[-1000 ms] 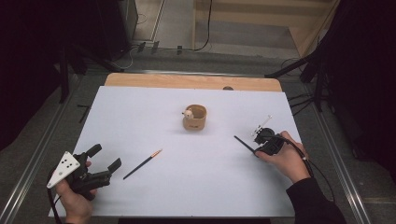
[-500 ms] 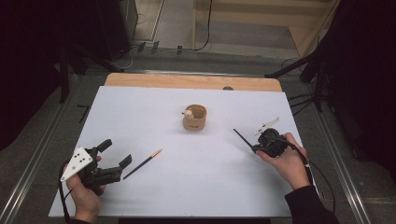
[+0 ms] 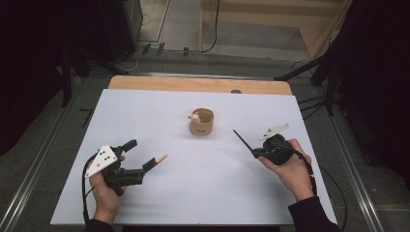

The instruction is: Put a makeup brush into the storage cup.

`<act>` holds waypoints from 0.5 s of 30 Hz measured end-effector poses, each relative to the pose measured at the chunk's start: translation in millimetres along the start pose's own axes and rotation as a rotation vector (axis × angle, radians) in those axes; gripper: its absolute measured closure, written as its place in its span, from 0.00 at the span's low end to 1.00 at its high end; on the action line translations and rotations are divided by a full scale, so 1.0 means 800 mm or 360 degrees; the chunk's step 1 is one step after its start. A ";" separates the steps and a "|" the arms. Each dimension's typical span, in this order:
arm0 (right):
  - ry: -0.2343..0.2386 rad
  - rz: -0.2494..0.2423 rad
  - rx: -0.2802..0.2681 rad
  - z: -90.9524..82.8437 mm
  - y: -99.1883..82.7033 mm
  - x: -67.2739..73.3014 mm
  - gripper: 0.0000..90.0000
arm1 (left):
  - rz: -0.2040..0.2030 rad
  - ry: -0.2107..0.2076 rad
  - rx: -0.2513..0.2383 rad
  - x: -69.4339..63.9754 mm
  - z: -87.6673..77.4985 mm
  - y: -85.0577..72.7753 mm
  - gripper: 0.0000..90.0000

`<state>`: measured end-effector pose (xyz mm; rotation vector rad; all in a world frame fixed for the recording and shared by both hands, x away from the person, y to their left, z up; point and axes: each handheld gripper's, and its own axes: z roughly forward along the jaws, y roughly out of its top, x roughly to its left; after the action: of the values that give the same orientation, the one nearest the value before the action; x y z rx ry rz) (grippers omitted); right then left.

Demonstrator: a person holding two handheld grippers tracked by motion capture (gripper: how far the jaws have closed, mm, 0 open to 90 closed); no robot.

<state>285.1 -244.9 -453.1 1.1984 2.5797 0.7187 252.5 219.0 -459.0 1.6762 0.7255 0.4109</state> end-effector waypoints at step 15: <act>0.0061 -0.0101 -0.0048 -0.003 0.016 0.029 0.94 | -0.0024 -0.0167 0.0004 -0.027 0.037 0.012 0.07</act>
<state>277.6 -221.1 -444.4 1.0988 2.6153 0.7715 257.4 182.1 -453.9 1.6805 0.6607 0.3094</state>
